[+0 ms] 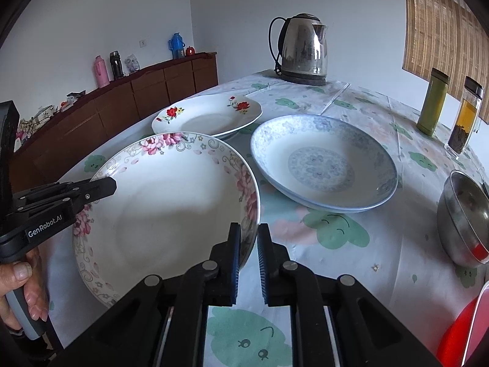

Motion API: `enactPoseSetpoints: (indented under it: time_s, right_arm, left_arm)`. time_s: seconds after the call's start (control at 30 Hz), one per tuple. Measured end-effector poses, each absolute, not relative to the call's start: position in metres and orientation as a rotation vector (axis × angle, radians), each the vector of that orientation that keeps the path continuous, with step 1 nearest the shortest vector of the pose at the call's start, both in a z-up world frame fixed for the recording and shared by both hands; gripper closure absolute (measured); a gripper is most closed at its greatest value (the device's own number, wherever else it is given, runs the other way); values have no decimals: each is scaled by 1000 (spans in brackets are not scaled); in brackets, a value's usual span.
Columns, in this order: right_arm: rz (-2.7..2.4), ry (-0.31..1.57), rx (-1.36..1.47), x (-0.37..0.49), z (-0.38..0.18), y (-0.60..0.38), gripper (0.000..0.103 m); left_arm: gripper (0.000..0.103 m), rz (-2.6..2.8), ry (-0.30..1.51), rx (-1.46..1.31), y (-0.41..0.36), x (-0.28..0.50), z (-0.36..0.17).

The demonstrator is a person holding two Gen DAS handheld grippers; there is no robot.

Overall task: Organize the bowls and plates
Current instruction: 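Lift the pink-floral plate with the left tool over the blue-and-white bowl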

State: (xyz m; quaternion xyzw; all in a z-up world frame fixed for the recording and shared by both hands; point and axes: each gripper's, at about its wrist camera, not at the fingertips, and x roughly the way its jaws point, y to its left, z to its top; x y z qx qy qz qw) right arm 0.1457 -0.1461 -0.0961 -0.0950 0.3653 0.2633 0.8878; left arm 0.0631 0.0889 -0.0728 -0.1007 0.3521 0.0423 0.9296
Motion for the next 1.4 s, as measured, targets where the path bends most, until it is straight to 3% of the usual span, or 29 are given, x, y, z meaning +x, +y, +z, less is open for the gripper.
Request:
enactPoseSetpoints:
  time_s: [1.4]
  right_arm:
    - [444,553,-139,197,-40,-167,91]
  left_arm:
    - [95,75,532,-91,60,142,-5]
